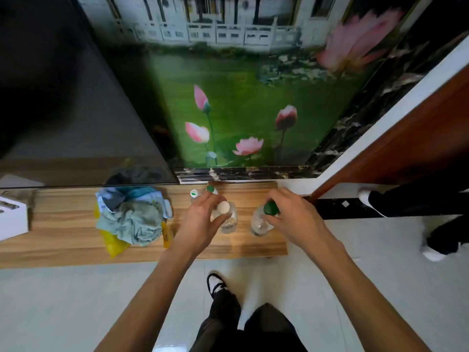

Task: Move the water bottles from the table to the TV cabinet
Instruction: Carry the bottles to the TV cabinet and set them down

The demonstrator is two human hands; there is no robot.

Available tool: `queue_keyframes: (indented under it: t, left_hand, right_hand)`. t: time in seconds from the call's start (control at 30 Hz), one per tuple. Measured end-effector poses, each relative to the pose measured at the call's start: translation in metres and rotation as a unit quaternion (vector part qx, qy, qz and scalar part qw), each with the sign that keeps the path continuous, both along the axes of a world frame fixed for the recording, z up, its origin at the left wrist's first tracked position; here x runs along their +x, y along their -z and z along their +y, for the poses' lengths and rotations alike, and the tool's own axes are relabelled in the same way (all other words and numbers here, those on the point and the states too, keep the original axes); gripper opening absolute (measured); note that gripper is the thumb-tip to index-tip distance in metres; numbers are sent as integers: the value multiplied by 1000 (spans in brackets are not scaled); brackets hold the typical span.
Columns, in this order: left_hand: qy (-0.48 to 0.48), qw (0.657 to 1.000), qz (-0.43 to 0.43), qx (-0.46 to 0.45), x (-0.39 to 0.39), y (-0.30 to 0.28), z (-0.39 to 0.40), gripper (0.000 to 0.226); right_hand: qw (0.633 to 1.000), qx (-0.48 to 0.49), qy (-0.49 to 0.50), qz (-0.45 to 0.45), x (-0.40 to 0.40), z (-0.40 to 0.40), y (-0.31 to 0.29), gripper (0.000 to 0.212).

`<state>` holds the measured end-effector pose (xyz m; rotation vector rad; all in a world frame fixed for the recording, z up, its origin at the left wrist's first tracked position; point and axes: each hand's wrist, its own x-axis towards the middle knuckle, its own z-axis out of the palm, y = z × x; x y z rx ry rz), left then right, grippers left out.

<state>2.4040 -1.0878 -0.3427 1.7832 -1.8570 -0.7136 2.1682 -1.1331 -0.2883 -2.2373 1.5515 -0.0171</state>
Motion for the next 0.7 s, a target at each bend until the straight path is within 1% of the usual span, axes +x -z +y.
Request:
queue_keyframes:
  t: [0.23, 0.37, 0.43, 0.53, 0.6, 0.7]
  left_hand:
    - [-23, 1000, -4, -1, 6, 64, -64, 29]
    - [-3, 1000, -15, -7, 4, 108, -93, 28]
    - [16, 999, -34, -12, 4, 132, -106, 28]
    - [39, 996, -84, -10, 6, 168, -123, 30]
    - [53, 992, -115, -11, 8, 190, -136, 30]
    - [59, 989, -136, 0, 11, 216, -153, 30]
  right_hand:
    - [1000, 23, 4, -13, 8, -65, 65, 29]
    - [999, 33, 0, -33, 10, -93, 114, 31]
    - [999, 25, -15, -33, 11, -109, 143, 33]
    - [999, 26, -33, -21, 12, -127, 186, 33]
    - [999, 37, -33, -20, 13, -138, 212, 34]
    - [999, 38, -23, -27, 16, -154, 244, 34]
